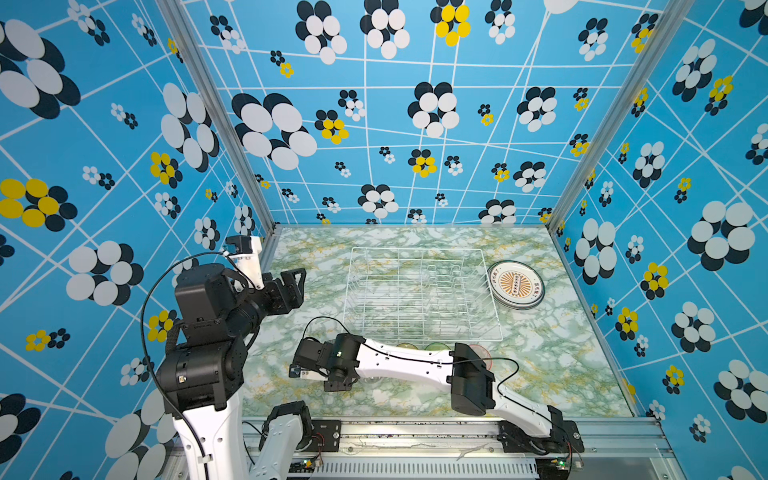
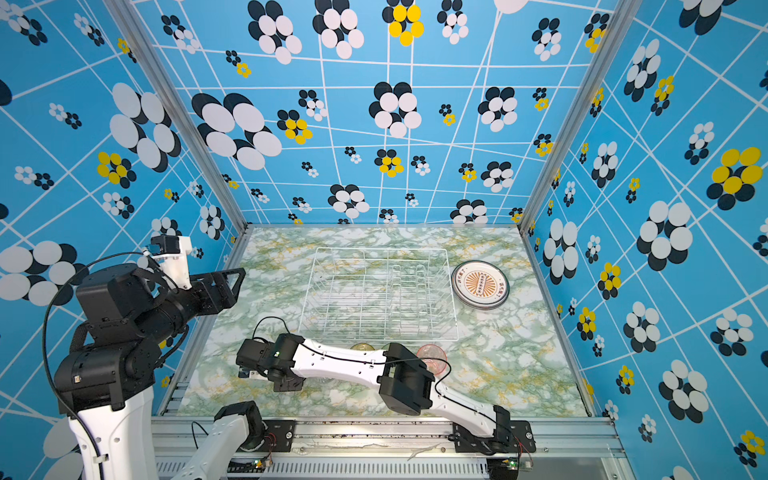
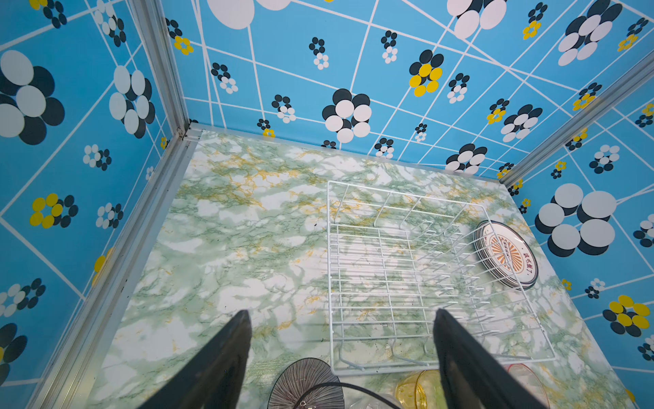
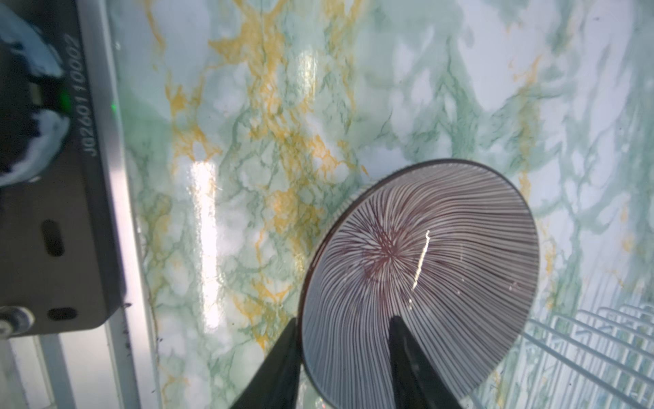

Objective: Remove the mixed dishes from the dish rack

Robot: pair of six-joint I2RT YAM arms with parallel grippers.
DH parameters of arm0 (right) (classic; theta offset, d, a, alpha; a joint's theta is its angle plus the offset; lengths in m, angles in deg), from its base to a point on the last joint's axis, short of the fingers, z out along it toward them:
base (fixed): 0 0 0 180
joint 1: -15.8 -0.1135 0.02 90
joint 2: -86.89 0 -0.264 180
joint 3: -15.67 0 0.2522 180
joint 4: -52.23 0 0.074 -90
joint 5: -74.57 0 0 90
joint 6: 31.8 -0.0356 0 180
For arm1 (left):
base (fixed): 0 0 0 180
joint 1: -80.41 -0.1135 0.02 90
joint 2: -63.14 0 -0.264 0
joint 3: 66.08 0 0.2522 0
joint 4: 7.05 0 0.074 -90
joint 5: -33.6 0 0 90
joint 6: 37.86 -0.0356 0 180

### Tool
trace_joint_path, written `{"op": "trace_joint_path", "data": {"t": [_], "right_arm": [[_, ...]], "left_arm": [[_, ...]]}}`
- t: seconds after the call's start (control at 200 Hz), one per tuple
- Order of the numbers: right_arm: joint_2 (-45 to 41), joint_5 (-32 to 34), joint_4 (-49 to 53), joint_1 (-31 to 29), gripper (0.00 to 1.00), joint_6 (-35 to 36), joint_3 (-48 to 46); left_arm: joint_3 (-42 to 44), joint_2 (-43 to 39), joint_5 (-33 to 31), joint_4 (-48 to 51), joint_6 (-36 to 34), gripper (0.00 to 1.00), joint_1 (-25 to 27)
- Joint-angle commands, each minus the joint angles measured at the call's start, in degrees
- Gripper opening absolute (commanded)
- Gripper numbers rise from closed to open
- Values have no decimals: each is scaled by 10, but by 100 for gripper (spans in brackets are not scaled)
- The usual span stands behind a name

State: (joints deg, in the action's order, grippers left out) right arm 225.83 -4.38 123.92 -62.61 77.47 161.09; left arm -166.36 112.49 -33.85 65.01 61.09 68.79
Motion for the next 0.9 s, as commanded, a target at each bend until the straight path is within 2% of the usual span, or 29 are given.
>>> {"op": "trace_joint_path", "data": {"t": [0.0,0.155,0.33,0.435,0.565,0.71,0.825,0.895], "right_arm": [[-67,-6,-66,2,43,-16,-35],[-138,-28,-137,2,43,-28,-121],[-288,-27,-229,16,43,-66,-258],[-372,13,-251,31,45,-89,-330],[-487,109,-260,65,51,-128,-434],[-622,187,-263,150,56,-206,-550],[-731,212,-254,270,57,-280,-642],[-798,202,-260,357,57,-314,-697]], "left_arm": [[14,9,11,-1,-3,82,-3],[17,15,9,1,-8,82,-3],[24,24,4,3,-11,82,-3],[29,29,1,2,-10,82,-3],[40,37,1,-4,-10,81,6],[84,49,-13,-52,-2,82,56],[141,69,-59,-113,3,83,108],[185,80,-82,-168,8,84,122]]}}
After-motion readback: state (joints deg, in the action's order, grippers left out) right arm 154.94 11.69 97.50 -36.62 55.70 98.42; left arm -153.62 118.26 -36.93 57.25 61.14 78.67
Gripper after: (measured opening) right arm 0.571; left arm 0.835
